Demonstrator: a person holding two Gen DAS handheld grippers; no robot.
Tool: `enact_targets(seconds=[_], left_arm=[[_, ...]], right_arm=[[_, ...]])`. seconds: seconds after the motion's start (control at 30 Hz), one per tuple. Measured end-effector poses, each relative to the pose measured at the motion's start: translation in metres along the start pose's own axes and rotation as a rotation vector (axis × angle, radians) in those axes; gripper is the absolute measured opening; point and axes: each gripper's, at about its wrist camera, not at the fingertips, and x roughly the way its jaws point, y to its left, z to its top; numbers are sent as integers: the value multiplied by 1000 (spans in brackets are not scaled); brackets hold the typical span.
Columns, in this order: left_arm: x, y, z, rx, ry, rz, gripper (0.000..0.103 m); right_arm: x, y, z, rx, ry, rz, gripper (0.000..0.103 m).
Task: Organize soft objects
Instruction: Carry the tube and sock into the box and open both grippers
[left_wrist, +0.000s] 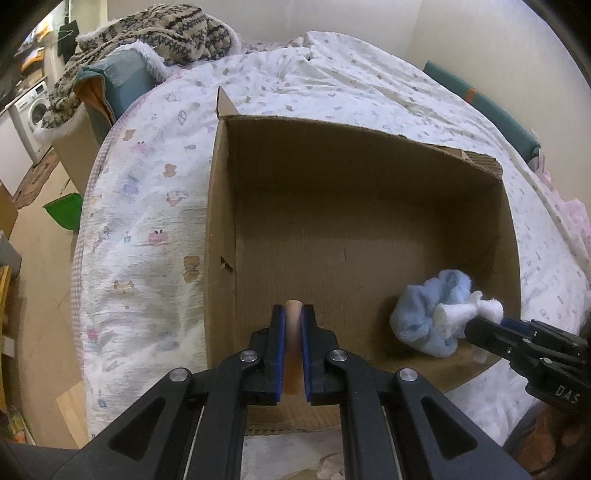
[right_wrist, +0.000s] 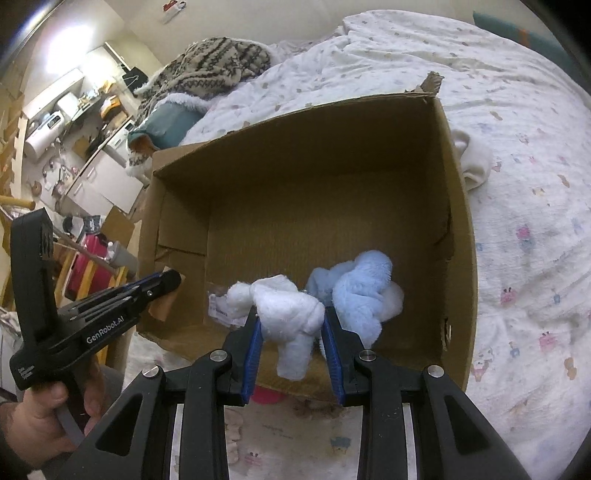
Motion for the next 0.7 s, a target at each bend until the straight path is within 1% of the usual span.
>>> enact_targets(seconds=[0.37, 0.53, 0.7], left_arm=[[1, -2, 0, 18, -8, 5, 8], [0, -4, -1, 28, -8, 19, 16], [-1, -8, -2, 44, -12, 24, 18]], right_arm=[[1, 1, -1, -7, 0, -12, 33], [1, 2, 0, -11, -2, -14, 33], [0, 2, 1, -9, -7, -11, 34]])
